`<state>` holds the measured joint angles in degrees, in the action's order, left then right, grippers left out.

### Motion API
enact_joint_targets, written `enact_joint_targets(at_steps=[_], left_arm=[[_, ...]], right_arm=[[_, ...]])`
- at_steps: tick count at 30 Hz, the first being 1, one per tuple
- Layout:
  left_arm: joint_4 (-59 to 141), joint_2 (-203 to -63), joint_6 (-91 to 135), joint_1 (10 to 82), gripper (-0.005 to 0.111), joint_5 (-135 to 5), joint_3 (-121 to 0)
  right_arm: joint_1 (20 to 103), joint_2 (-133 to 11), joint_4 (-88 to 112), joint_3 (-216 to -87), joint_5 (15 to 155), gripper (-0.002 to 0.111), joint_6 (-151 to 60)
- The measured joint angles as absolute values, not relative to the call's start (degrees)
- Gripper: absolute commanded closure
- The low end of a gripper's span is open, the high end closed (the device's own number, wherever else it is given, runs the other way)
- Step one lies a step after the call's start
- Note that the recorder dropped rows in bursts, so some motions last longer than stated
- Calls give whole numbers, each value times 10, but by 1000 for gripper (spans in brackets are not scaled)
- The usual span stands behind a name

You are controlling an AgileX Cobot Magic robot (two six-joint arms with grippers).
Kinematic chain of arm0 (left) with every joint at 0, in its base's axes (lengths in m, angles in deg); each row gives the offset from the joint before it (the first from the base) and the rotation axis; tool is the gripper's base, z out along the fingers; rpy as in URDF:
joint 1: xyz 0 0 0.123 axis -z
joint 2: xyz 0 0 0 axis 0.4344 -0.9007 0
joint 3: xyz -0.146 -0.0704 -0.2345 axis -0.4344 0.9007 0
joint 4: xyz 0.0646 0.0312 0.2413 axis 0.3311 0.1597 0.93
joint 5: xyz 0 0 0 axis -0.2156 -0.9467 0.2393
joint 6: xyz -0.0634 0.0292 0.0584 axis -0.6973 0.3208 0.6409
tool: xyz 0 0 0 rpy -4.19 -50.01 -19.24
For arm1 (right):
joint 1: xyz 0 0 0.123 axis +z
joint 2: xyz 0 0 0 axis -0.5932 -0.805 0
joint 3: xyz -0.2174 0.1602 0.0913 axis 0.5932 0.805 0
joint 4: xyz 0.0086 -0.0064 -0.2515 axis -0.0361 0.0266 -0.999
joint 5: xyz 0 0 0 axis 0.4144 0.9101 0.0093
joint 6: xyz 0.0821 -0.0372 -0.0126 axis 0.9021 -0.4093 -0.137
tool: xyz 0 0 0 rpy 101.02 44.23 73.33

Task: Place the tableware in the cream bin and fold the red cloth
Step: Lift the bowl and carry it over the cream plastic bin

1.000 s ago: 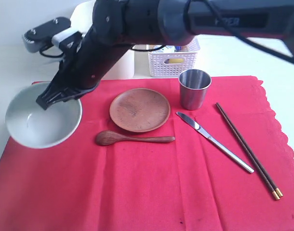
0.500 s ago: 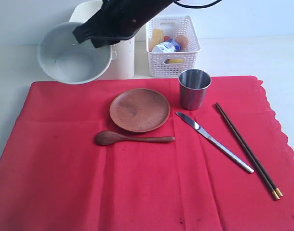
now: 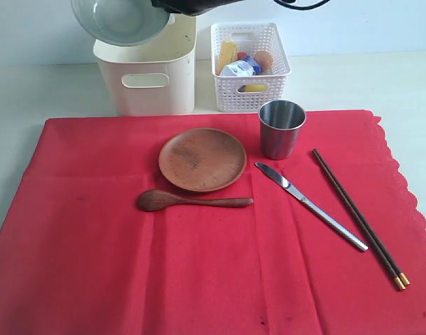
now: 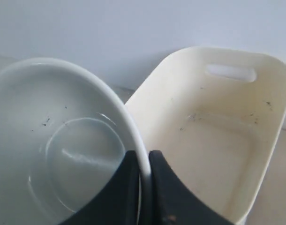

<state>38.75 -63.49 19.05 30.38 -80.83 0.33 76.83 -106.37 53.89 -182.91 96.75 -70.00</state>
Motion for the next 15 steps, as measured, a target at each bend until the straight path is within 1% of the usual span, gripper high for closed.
enact_joint_targets(at_steps=[6, 15], left_arm=[[387, -635, 190, 304, 106, -808, 3], [387, -635, 190, 304, 106, -808, 3]], right_arm=[[768, -1114, 579, -1835, 846, 108, -700], [767, -1211, 587, -1944, 821, 108, -700]])
